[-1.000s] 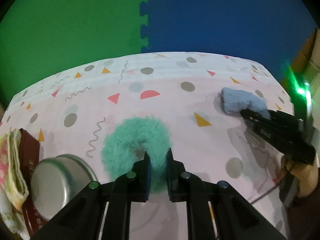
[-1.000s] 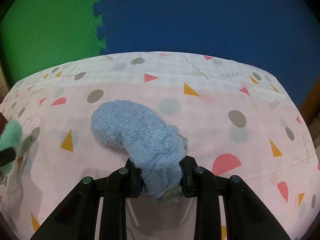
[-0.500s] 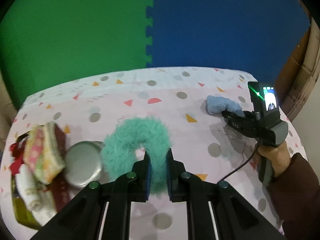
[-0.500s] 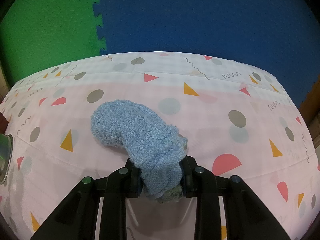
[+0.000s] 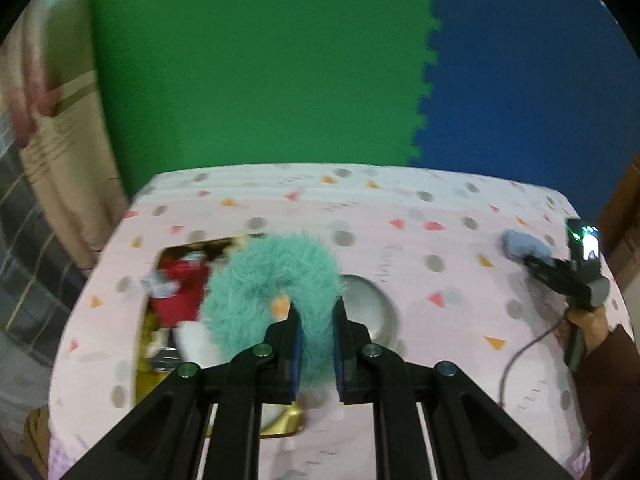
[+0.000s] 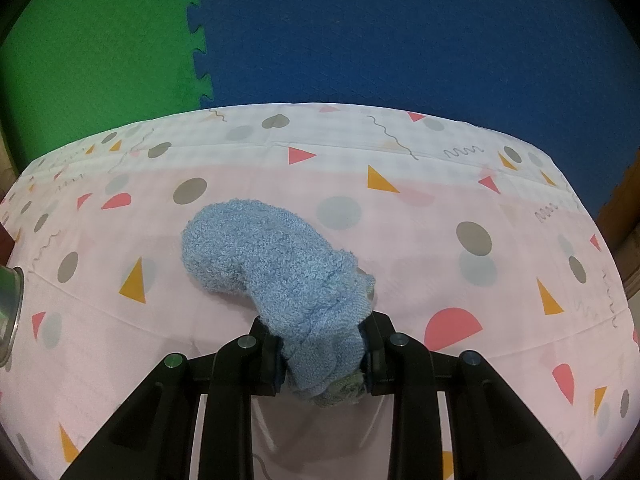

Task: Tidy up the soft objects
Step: 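Carry the green scrunchie into the tin box and open the left gripper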

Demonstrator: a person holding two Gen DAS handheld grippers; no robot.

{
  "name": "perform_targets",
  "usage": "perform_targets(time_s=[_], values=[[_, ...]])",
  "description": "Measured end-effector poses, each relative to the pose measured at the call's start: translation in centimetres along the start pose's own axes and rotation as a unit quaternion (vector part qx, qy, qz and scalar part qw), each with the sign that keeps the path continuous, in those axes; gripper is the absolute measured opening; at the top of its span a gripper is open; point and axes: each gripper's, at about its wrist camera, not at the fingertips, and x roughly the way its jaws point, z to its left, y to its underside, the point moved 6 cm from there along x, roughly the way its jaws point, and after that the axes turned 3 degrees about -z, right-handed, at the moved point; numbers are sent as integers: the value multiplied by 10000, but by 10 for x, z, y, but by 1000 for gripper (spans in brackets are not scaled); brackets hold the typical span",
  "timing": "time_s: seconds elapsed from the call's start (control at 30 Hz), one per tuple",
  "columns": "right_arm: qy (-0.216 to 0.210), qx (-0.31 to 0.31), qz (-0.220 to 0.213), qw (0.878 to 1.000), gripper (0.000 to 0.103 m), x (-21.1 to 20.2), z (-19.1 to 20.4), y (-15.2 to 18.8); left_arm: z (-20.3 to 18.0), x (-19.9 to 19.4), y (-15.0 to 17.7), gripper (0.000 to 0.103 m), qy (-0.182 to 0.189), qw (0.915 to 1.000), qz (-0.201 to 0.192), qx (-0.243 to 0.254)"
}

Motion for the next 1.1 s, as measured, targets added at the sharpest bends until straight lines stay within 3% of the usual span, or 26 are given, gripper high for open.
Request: perform_targets(time_s=[0.2,0.47,0.9,1.1], values=[[15,-18,5,10000,29,1,0,-1,59,-1,12,12,-334,9988,132,-325],[73,-70,10,9999,28,1,1,-1,96,20,47,13,-391,9965,447,-581],[143,-139,13,9998,28,2,2,-1,122,52,79,16,-352,9941,752,-692],[168,-168,13,9997,28,2,2,-1,126,58,90,30,-495,9916,1027,-606]])
